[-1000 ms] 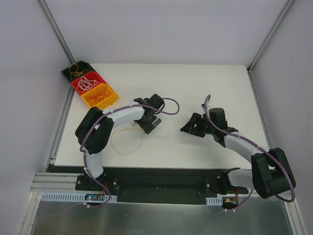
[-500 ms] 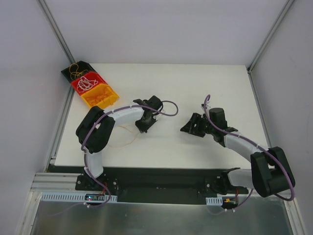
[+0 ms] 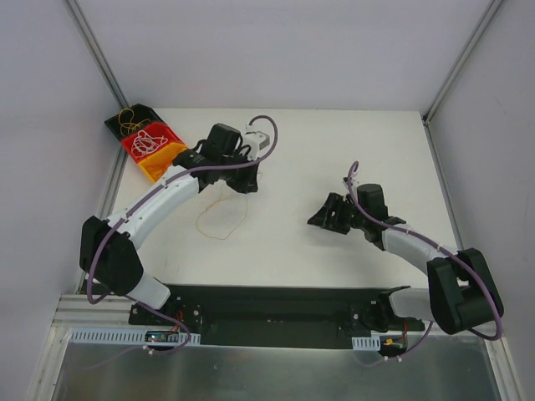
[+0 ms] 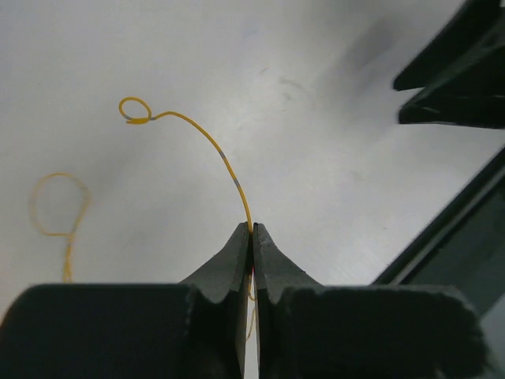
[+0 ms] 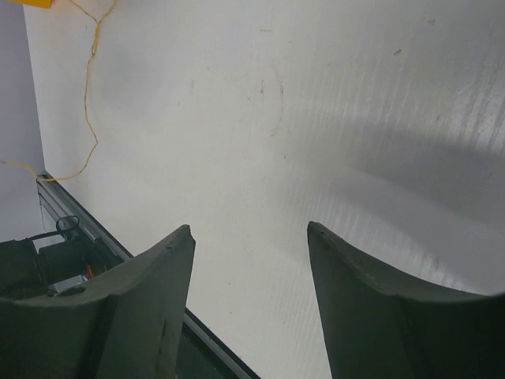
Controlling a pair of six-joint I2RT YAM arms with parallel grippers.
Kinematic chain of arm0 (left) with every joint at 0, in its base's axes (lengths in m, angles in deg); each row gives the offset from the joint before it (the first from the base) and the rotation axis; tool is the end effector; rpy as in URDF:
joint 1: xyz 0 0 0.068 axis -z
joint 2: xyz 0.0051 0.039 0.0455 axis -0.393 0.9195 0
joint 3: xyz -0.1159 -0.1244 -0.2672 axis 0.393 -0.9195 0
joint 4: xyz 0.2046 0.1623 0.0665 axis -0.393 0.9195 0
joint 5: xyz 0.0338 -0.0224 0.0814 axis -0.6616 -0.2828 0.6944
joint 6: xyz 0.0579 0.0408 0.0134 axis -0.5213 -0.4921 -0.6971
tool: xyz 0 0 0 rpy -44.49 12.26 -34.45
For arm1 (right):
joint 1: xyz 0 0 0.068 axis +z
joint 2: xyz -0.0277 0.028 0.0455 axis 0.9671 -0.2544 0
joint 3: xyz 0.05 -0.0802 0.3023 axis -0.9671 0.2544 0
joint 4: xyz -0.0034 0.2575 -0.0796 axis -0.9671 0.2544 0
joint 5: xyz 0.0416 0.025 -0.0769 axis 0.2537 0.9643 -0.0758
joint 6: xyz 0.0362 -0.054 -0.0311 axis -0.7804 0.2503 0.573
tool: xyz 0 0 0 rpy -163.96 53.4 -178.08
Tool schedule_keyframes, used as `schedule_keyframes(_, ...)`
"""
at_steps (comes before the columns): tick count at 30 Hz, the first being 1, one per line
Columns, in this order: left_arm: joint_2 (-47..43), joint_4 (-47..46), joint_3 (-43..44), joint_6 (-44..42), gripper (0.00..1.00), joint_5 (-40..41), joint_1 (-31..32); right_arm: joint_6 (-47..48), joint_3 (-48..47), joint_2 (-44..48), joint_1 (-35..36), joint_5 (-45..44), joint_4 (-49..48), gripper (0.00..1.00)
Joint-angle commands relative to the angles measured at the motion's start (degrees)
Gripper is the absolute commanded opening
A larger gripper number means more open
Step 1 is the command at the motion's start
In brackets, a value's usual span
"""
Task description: Untangle the cables
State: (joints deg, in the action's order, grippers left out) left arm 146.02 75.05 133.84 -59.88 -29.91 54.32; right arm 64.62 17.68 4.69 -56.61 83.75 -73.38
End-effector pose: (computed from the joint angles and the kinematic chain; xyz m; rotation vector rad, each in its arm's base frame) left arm 0.2986 -0.1994 0.3472 0.7913 2.1875 -0.5764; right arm 0.2364 0.1103 0.2056 -0.2931 2.2057 0.9156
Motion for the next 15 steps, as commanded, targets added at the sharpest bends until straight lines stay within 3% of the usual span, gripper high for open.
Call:
schedule_keyframes(1,1.50,-7.62,2.37,8.94,0.00,-21.49,0.55,-0.16,-0.67,-0.88,-0.20,1.85,-2.35,0.62)
schedule_keyframes(5,0.98,-19.66,1.06,18.88,0.00,-25.39,0.29,0.90,-1.55,-0.88,0.50,3.26,-2.17,0.63)
schedule_keyframes(12,-5.17,-43.04,-19.05,41.46,0.00,-17.66,-10.24,6.61,-8.13,-1.49,9.19,0.46,2.31,0.69)
schedule_keyframes(15,-7.02,-49.12,-27.23,44.21,0.00,-15.64,-14.90,6.35,-12.08,-4.91,12.62,-0.69,2.22,0.69)
